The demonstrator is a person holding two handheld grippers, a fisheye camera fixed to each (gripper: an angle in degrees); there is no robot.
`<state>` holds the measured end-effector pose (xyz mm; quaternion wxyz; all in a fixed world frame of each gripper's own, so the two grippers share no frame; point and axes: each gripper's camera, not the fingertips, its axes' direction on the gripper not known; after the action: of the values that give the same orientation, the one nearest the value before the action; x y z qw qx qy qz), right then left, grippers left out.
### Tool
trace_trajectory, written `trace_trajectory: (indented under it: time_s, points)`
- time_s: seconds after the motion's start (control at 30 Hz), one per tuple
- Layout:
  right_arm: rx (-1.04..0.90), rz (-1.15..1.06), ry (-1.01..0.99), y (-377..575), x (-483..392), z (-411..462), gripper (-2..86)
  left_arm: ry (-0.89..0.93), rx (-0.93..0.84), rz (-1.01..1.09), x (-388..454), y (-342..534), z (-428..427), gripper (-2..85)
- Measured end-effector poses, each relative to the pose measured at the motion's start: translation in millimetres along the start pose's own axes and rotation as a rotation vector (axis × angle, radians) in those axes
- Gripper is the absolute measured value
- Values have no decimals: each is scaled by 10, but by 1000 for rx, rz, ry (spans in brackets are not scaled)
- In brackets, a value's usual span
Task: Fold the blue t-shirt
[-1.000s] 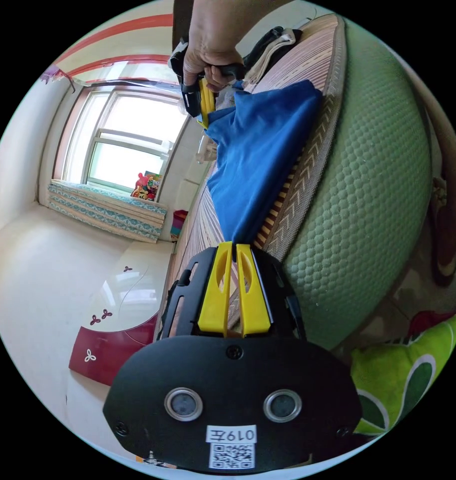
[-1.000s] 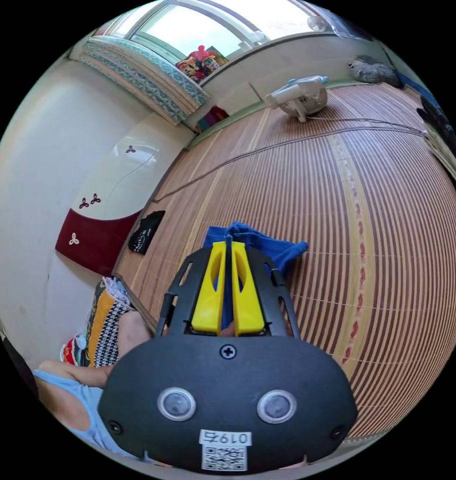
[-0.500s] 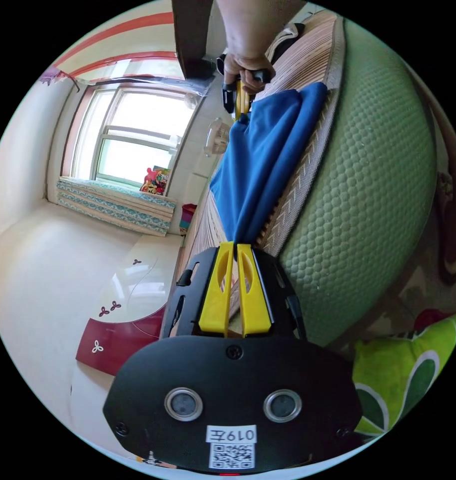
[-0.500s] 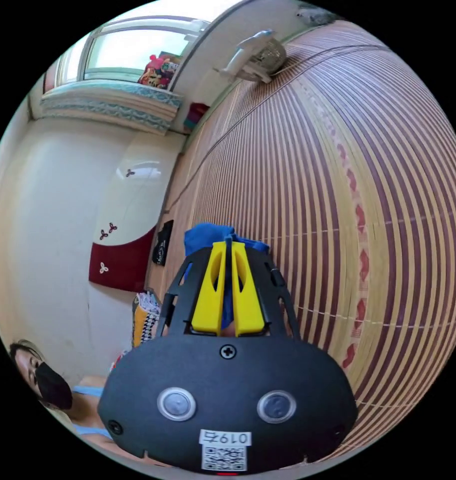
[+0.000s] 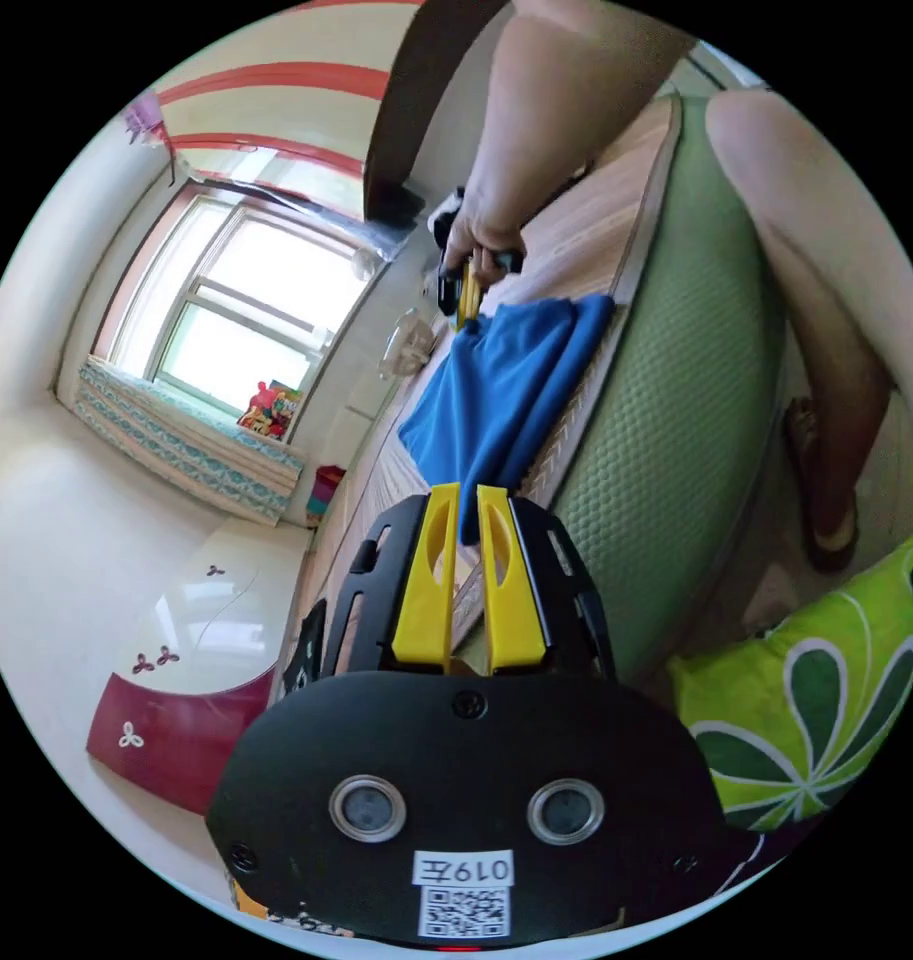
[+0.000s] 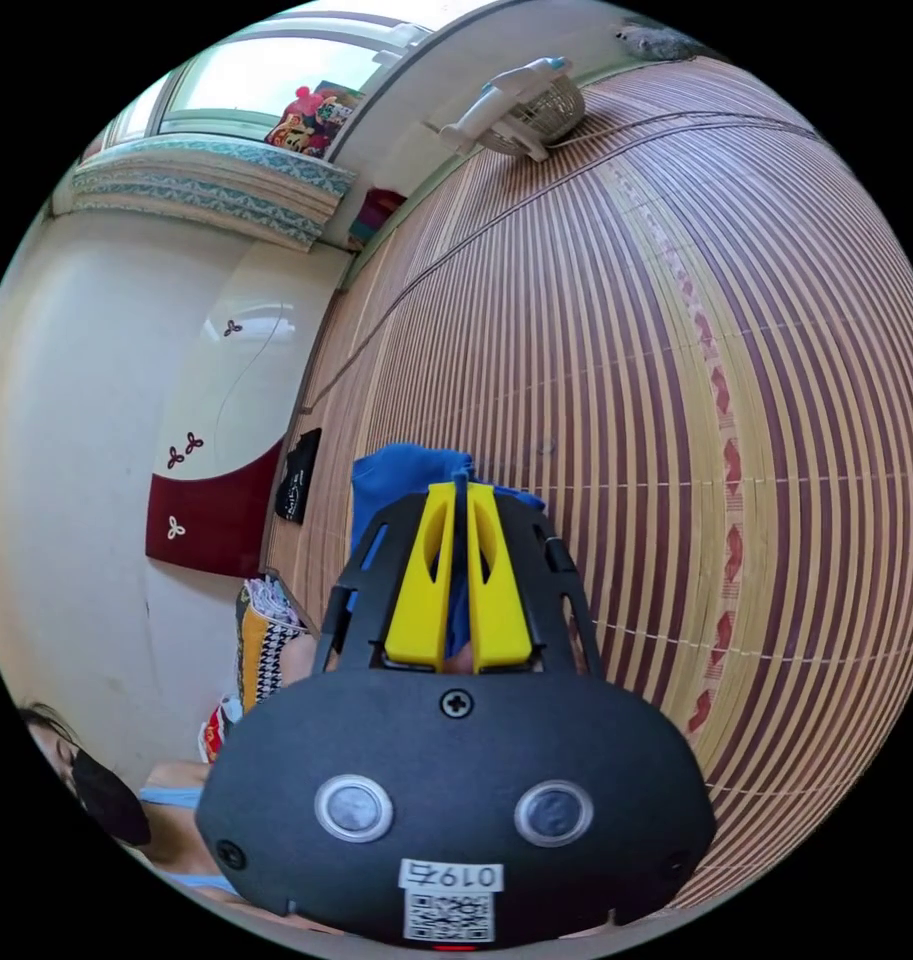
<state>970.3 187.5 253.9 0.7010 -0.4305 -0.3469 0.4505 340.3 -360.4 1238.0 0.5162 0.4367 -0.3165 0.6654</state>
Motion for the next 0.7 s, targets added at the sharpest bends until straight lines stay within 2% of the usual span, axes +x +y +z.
trace_trajectory:
  time_s: [0.2, 0.37, 0.7]
  points:
    - [38, 2, -69, -13, 74, -191, 1, 23, 58, 140, 188, -677, -36, 36]
    - [27, -8, -103, -77, 156, -323, 2, 150, 103, 151, 189, -1141, -47, 54]
    - [46, 3, -175, -163, 290, -509, 1, 255, 46, 229, 121, -1645, -137, 41]
